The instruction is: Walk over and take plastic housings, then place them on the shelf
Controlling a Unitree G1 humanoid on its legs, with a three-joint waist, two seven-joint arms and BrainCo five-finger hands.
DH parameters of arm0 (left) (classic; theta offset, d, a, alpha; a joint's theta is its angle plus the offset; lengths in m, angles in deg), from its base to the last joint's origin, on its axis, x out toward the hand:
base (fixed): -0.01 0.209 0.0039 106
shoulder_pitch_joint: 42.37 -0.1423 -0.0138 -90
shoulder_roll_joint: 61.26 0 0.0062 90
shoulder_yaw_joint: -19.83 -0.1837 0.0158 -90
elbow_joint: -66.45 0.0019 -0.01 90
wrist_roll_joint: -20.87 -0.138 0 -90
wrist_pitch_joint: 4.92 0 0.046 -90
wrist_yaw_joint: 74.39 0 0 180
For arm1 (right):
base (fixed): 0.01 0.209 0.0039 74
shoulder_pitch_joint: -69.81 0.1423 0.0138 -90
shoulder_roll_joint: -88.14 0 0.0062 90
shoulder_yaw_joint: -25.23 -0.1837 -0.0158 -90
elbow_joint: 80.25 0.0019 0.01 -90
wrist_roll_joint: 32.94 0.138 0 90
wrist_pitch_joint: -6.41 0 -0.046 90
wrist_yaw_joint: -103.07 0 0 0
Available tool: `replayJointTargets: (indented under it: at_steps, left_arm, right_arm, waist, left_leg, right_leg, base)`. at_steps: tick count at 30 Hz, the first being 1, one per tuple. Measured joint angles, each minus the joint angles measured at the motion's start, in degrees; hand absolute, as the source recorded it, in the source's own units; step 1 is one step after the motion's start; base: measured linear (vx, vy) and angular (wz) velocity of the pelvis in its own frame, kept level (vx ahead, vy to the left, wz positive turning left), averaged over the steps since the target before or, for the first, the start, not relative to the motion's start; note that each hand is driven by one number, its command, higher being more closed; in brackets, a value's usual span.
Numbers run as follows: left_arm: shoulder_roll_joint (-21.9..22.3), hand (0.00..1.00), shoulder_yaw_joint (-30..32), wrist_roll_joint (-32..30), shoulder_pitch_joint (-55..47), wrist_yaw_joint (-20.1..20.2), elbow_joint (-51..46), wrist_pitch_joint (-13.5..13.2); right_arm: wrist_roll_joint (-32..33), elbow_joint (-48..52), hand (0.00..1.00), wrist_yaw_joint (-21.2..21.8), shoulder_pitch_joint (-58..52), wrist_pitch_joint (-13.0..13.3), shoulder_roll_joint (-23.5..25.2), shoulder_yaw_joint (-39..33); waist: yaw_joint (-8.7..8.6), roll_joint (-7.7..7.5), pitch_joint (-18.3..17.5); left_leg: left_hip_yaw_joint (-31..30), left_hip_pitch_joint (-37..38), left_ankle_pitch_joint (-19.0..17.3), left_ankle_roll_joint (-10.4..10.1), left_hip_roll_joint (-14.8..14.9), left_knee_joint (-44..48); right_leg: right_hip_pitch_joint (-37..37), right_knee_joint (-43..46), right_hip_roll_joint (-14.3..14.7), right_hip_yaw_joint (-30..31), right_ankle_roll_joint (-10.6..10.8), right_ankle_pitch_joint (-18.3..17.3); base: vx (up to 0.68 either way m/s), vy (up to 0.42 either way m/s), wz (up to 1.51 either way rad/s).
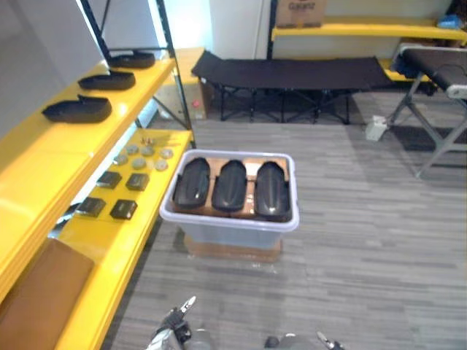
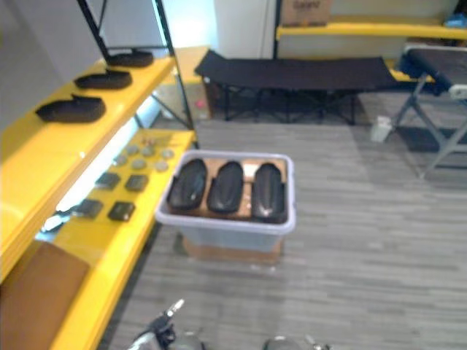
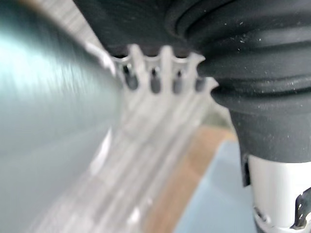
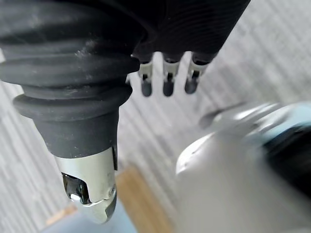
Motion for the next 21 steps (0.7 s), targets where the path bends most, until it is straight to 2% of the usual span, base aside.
replayJointTargets:
  at_steps: [1,3,4,5,7,8,9,10,11,12,13,14,15,17,18,20,21]
  left_arm:
    - [-0.1,0.0,1.2,0.0,-0.8,0.1,-0.2,0.0]
    - [-2.0,0.0,1.2,-0.7,-0.6,0.1,0.2,0.0]
    - [-2.8,0.0,1.2,-0.8,-0.3,0.0,0.2,0.0]
    - [-3.1,0.0,1.2,-0.9,-0.2,0.1,0.2,0.0]
    - [-4.5,0.0,0.5,-1.6,0.3,-0.1,0.2,0.1]
    - [-4.6,0.0,-0.1,-1.9,0.3,-0.3,0.2,0.0]
    - [-4.6,0.0,-1.8,-1.8,0.2,-0.4,0.2,0.0]
    - [-4.5,0.0,-3.7,-1.6,0.2,-0.7,0.2,0.0]
    - [-4.5,0.0,-4.6,-1.2,0.3,-0.8,0.1,0.0]
    - [-4.6,0.0,-6.0,-0.1,0.6,-1.2,0.1,-0.1]
    - [-5.3,0.0,-6.9,-0.1,0.8,-1.6,0.1,-0.9]
    - [-6.0,0.0,-7.2,-0.1,0.8,-1.6,0.0,-1.3]
    - [-6.5,0.0,-7.8,-0.4,1.2,-1.7,0.2,-1.4]
    - [-5.9,0.0,-9.8,-1.7,1.2,-1.8,-0.2,-1.4]
    - [-5.3,0.0,-10.2,-2.3,1.2,-1.4,-0.3,-1.2]
    - [-5.2,0.0,-11.1,-3.1,1.3,-0.2,-0.2,-1.3]
    - [-5.1,0.0,-11.3,-3.4,1.3,0.1,-0.3,-1.5]
  right_arm:
    - [0.1,0.0,0.0,-0.1,-0.3,0.1,0.2,-0.1]
    - [-0.2,0.2,0.0,0.4,-0.3,0.0,1.2,0.0]
    - [-1.4,0.3,0.0,1.2,0.1,0.0,1.7,0.0]
    - [-2.7,0.3,0.0,1.9,0.2,0.1,1.8,0.1]
    - [-8.0,0.3,0.0,4.6,0.8,0.9,1.7,0.6]
    - [-9.5,0.3,0.0,5.2,0.8,1.2,1.7,0.7]
    - [-12.3,0.2,0.0,5.9,0.9,2.0,1.3,2.4]
    - [-14.8,0.3,0.0,7.3,0.9,4.2,0.4,4.3]
    - [-16.0,0.4,0.0,7.8,0.9,5.9,-0.1,5.8]
    - [-17.8,1.0,0.0,8.8,1.5,8.6,-0.8,9.5]
    - [-20.9,2.3,0.0,9.7,2.1,11.5,-1.3,14.8]
    - [-22.4,3.6,0.0,10.3,2.4,13.0,-1.3,18.0]
    - [-24.1,6.1,0.0,11.7,3.0,15.0,-1.9,22.4]
    - [-26.7,14.7,0.0,14.7,4.9,18.1,-3.9,33.7]
    - [-27.6,20.8,0.0,16.4,6.8,18.9,-4.7,40.1]
    - [-27.4,30.2,0.0,17.9,9.1,18.9,-5.2,46.4]
    - [-24.9,36.4,0.0,17.9,10.3,18.9,-5.0,48.4]
  waist:
    - [0.88,-0.4,0.0]
    - [1.41,-2.36,-0.2]
    - [1.41,-3.76,0.0]
    - [1.43,-4.29,0.1]
    - [1.43,-5.42,0.1]
    - [1.43,-5.4,0.1]
    - [1.33,-4.76,0.2]
    - [1.27,-3.76,-0.1]
    - [1.06,-3.46,-0.2]
    - [0.85,-3.31,-0.2]
    - [1.0,-4.62,-0.6]
    - [1.17,-5.46,-0.5]
    - [0.79,-6.29,-0.4]
    - [1.6,-5.84,-0.4]
    - [1.77,-5.56,-0.4]
    - [2.03,-5.07,-0.7]
    - [2.44,-5.04,-0.7]
  left_leg:
    - [0.2,1.1,4.5,2.9,-0.9,-2.5]
    - [0.9,2.4,5.0,3.4,-3.3,-6.2]
    - [1.3,2.4,5.2,4.3,-4.4,-7.2]
    - [1.3,2.4,5.1,4.5,-4.8,-7.4]
    - [1.5,3.5,4.6,5.4,-6.8,-9.0]
    - [1.5,4.5,4.8,5.7,-7.3,-10.0]
    - [1.2,6.6,5.2,6.1,-7.8,-12.4]
    - [0.6,8.0,5.4,6.5,-7.6,-14.1]
    - [0.1,8.3,5.5,6.5,-7.4,-14.6]
    - [-0.5,8.5,5.6,6.3,-7.3,-15.2]
    - [-0.8,8.1,5.7,6.1,-7.6,-15.3]
    - [-1.1,7.9,5.8,6.0,-8.1,-15.3]
    - [-2.4,7.8,6.0,5.6,-8.3,-15.4]
    - [-3.4,7.1,6.6,5.0,-6.9,-15.7]
    - [-3.5,6.9,6.8,4.7,-6.5,-15.9]
    - [-3.7,6.7,6.9,4.5,-5.9,-15.9]
    - [-4.2,7.2,6.9,4.4,-5.5,-15.9]
  right_leg:
    - [0.4,-0.1,-0.2,1.2,1.0,-0.4]
    - [0.4,-0.8,-2.0,1.5,2.3,-0.7]
    - [0.1,-0.8,-2.9,1.5,2.7,-0.7]
    - [0.0,-0.8,-3.3,1.4,2.8,-0.7]
    - [-0.7,1.7,-5.4,1.4,4.5,-2.0]
    - [-0.8,2.8,-5.9,1.3,4.9,-2.3]
    - [-0.9,5.3,-6.3,1.1,4.9,-2.4]
    - [-2.4,8.7,-6.9,0.8,4.6,-3.3]
    - [-2.7,9.5,-6.9,0.7,3.9,-3.7]
    - [-3.7,8.6,-7.3,-0.4,3.7,-4.6]
    - [-4.9,4.9,-7.6,-0.6,4.2,-2.8]
    - [-5.3,2.7,-7.7,-0.5,4.1,0.5]
    - [-5.0,2.1,-7.5,-0.4,5.8,1.4]
    - [-4.5,0.0,-6.1,-0.8,4.9,2.3]
    - [-4.4,-0.8,-5.6,-0.9,4.6,2.5]
    - [-3.9,-1.7,-4.6,-1.4,3.8,3.1]
    - [-2.9,-2.3,-4.1,-1.7,3.6,3.4]
  base:
    - [0.25,0.169,-0.16]
    - [0.25,0.153,-0.04]
    - [0.22,0.124,0.03]
    - [0.21,0.111,0.01]
    - [0.21,0.104,0.04]
    - [0.2,0.093,0.09]
    - [0.17,0.102,0.14]
    - [0.17,0.108,0.2]
    - [0.14,0.088,0.31]
    - [0.12,0.022,0.31]
    - [0.1,-0.032,0.26]
    - [0.08,-0.062,0.26]
    - [0.11,-0.086,0.29]
    - [0.14,-0.107,0.17]
    - [0.08,-0.084,-0.01]
    - [0.05,-0.073,0.09]
    - [0.06,-0.078,0.19]
